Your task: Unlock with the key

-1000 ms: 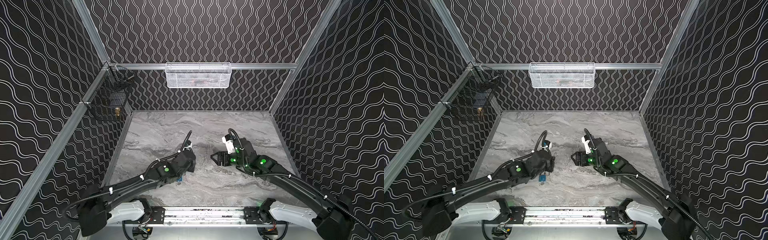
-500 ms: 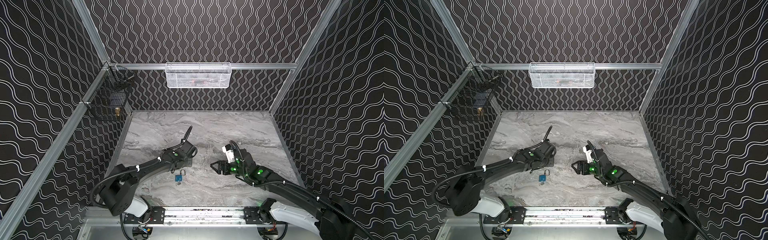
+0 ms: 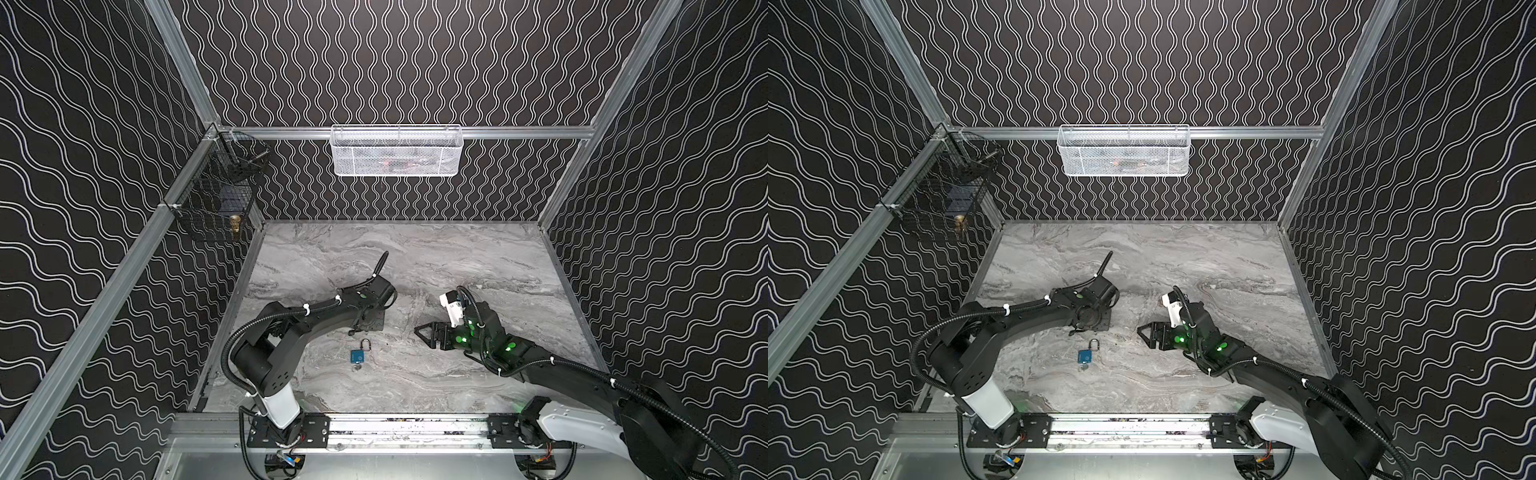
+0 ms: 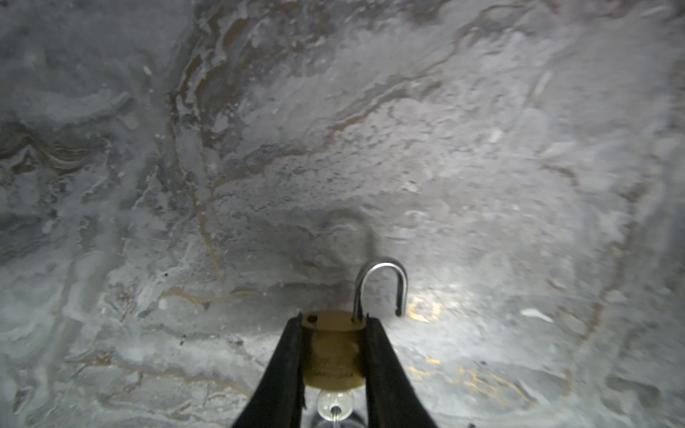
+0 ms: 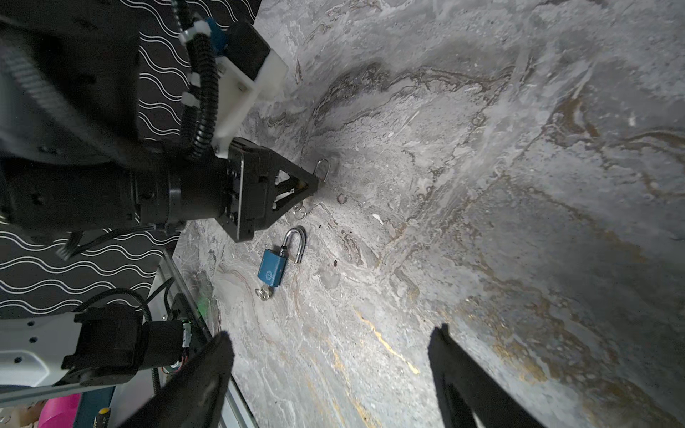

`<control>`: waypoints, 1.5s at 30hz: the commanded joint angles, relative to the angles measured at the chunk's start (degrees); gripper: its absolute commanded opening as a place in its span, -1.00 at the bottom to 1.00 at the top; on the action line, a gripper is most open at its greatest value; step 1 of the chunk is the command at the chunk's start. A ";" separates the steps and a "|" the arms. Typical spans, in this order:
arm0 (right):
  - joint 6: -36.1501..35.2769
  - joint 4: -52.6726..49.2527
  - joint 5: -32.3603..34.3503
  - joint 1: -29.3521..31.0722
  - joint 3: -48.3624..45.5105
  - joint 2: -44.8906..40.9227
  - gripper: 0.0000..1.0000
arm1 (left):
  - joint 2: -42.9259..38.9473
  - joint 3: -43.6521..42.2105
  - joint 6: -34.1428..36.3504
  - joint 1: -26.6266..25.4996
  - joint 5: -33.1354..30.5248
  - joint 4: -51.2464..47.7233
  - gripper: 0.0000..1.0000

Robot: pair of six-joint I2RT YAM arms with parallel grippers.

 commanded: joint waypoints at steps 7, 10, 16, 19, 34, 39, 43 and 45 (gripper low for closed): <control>-0.16 3.90 -0.08 0.07 0.31 1.58 0.81 | 1.98 -0.05 0.52 2.13 -0.15 0.98 -1.00; -0.07 4.43 -0.25 0.03 0.36 2.18 0.88 | 2.03 -0.13 -0.09 2.15 -1.16 0.15 -1.00; -0.07 4.67 -0.47 0.03 0.61 2.75 0.98 | 1.56 -1.80 -0.21 2.44 -0.27 1.02 -0.77; -0.36 4.22 -0.66 0.02 1.07 2.87 0.98 | 1.45 -2.66 -0.23 2.61 0.57 2.12 -0.66; 0.22 6.04 -1.74 0.03 1.29 4.56 0.98 | -1.20 -4.24 -0.18 3.16 4.95 4.42 -0.09; 0.25 6.39 -2.38 0.03 1.80 5.49 0.98 | -3.26 -4.79 -1.31 3.89 7.90 4.91 0.11; 0.29 6.30 -2.70 0.03 1.98 5.51 0.98 | -4.98 -5.98 -2.64 4.86 9.78 6.06 0.23; 0.57 6.84 -2.77 0.03 1.52 5.13 0.98 | -5.09 -6.00 -2.65 5.42 9.98 5.69 0.25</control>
